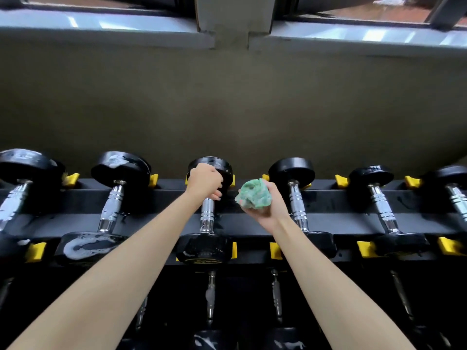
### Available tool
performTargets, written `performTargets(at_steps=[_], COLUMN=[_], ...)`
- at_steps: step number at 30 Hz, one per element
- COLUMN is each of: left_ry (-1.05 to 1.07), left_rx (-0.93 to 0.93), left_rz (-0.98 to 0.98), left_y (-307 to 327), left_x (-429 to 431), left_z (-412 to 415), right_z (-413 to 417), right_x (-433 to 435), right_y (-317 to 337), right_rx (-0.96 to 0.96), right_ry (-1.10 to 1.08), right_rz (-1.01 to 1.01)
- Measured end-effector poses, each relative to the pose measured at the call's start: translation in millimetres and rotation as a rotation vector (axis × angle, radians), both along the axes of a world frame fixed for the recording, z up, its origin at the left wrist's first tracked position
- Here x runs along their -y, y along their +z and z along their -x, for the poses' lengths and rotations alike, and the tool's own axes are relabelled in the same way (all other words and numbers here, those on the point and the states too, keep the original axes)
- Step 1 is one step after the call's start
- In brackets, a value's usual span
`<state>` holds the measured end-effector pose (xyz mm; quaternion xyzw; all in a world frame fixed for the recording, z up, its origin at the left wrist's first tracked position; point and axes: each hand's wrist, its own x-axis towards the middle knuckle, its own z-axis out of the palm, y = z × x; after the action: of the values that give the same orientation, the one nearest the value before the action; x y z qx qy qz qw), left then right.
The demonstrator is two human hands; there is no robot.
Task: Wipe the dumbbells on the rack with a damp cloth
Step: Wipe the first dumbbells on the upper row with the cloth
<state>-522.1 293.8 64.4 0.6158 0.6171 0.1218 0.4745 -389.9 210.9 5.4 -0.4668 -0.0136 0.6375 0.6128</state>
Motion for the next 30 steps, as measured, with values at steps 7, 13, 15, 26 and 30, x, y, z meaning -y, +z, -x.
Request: performTargets(at_steps=[7,13,15,26,30], left_ry=[-0.131,-0.267,-0.304,-0.200,-0.159], left_rx=[-0.536,-0.575,-0.563,-0.158,-0.081], left_rz=[0.092,-0.007,0.030,0.268,0.343], left_y=[-64,-81,-77,-81,-83], left_x=[-9,-27,-32,-48,-53], left_z=[-18,-9,-2,27,35], right_z=[-23,-35,-33,-14,-10], right_x=[-29,-44,-48,-84,-96], right_y=[-26,-41,-43,-42,-44], right_rx=[0.112,0.162,0.206,0.401,0.575], right_ry=[-0.010,0.010,0.022,0.002,0.006], right_rz=[0.067,0.114,0.140,0.232,0.163])
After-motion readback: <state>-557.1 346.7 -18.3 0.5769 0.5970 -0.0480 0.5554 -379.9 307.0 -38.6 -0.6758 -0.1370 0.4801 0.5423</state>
